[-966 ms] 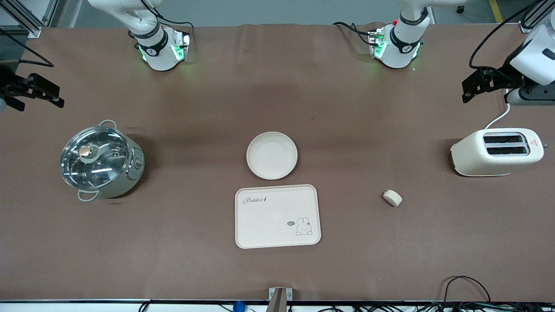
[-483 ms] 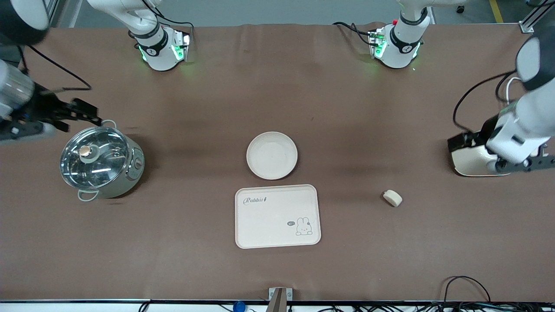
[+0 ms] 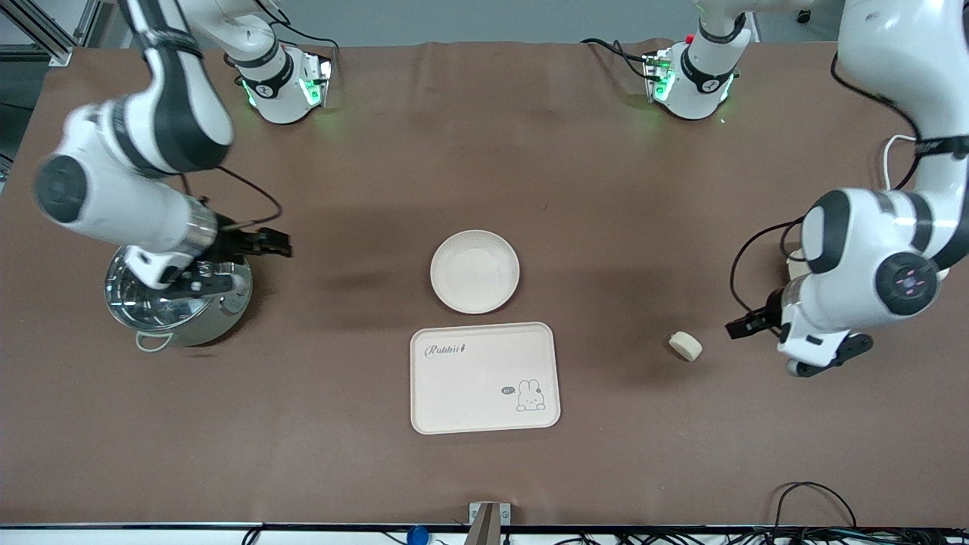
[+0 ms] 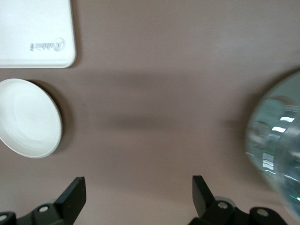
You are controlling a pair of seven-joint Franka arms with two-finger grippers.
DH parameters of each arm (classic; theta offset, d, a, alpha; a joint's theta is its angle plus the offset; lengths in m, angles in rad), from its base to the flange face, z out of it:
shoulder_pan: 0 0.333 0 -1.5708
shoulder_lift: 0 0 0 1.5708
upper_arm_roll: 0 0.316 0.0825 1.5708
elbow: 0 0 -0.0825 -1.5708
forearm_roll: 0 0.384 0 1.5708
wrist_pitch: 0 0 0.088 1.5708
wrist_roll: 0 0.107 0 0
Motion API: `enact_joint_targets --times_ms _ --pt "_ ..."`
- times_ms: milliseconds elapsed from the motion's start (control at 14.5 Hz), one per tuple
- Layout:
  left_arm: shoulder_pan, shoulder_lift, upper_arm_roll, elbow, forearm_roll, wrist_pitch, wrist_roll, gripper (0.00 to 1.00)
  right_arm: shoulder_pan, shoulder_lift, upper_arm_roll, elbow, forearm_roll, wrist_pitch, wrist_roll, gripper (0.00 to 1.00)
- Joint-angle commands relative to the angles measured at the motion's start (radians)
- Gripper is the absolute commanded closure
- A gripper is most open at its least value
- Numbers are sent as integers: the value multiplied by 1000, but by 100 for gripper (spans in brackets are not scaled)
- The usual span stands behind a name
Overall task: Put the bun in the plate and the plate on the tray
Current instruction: 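Reach the left gripper to the bun while the right gripper reaches the plate, then grasp the bun with the left gripper while the right gripper grips the plate, then carry the bun over the plate and release it with the left gripper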
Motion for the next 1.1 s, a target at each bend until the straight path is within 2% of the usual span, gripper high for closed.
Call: enact_joint_targets --times_ms 0,207,345,483,621,759,828,1034 --pt "-25 57 -2 1 -13 102 -141 0 49 36 -9 -89 109 108 9 0" --pt "-48 136 -14 3 -12 216 -253 0 124 44 -9 -216 222 293 9 0" --pt "-48 164 -16 3 -12 238 -255 1 208 59 -9 -268 313 396 9 0" --pt "-48 198 -17 0 -13 273 -256 10 288 99 -9 -282 398 499 9 0" --pt "-48 213 -17 -3 -13 290 -256 22 341 145 -9 -276 462 574 15 0" --pt "-49 218 -20 1 -17 290 -258 51 383 189 -9 -266 504 640 17 0" --pt "-49 218 -29 1 -26 290 -258 59 399 215 -9 -252 530 659 17 0" --pt "-49 201 -94 1 -27 279 -319 77 454 290 -9 -188 633 696 17 0"
